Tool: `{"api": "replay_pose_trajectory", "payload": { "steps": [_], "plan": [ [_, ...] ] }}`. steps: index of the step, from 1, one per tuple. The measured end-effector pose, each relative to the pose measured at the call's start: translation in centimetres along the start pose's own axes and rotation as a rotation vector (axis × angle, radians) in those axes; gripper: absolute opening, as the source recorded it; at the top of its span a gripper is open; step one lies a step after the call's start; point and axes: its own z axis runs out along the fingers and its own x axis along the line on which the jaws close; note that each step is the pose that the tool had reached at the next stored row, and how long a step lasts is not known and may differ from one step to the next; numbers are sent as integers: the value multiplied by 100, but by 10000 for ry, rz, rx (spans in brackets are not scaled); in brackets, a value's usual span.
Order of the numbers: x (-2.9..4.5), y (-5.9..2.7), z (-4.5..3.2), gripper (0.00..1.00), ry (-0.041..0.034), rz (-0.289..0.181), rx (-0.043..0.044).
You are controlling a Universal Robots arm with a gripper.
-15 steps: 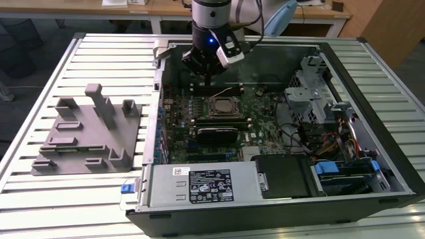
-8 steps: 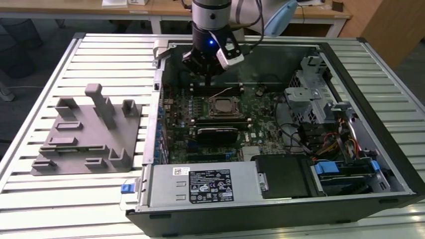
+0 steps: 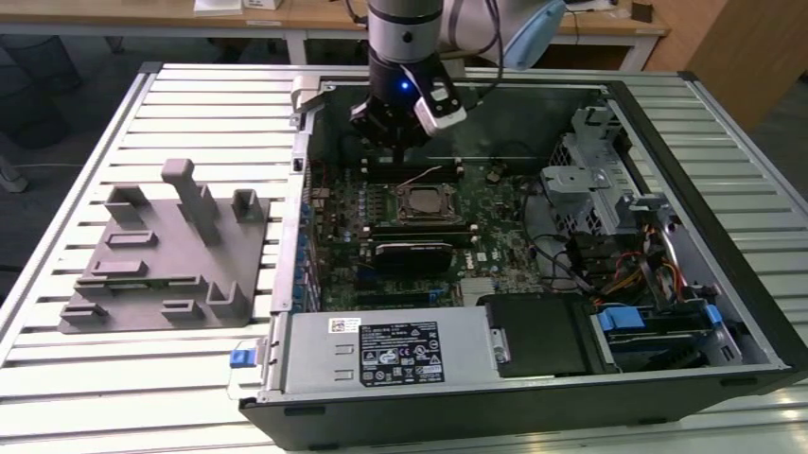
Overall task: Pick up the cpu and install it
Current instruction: 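Close the cpu cover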
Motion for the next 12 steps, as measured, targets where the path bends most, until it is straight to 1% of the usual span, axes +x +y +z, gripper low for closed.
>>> {"api": "replay_pose_trajectory", "payload": {
  "steps": [3, 12],
  "plan": [
    [-24, -1, 13, 11, 0, 0, 1],
    [-26, -1, 19, 11, -2, 0, -15]
  ]
}}
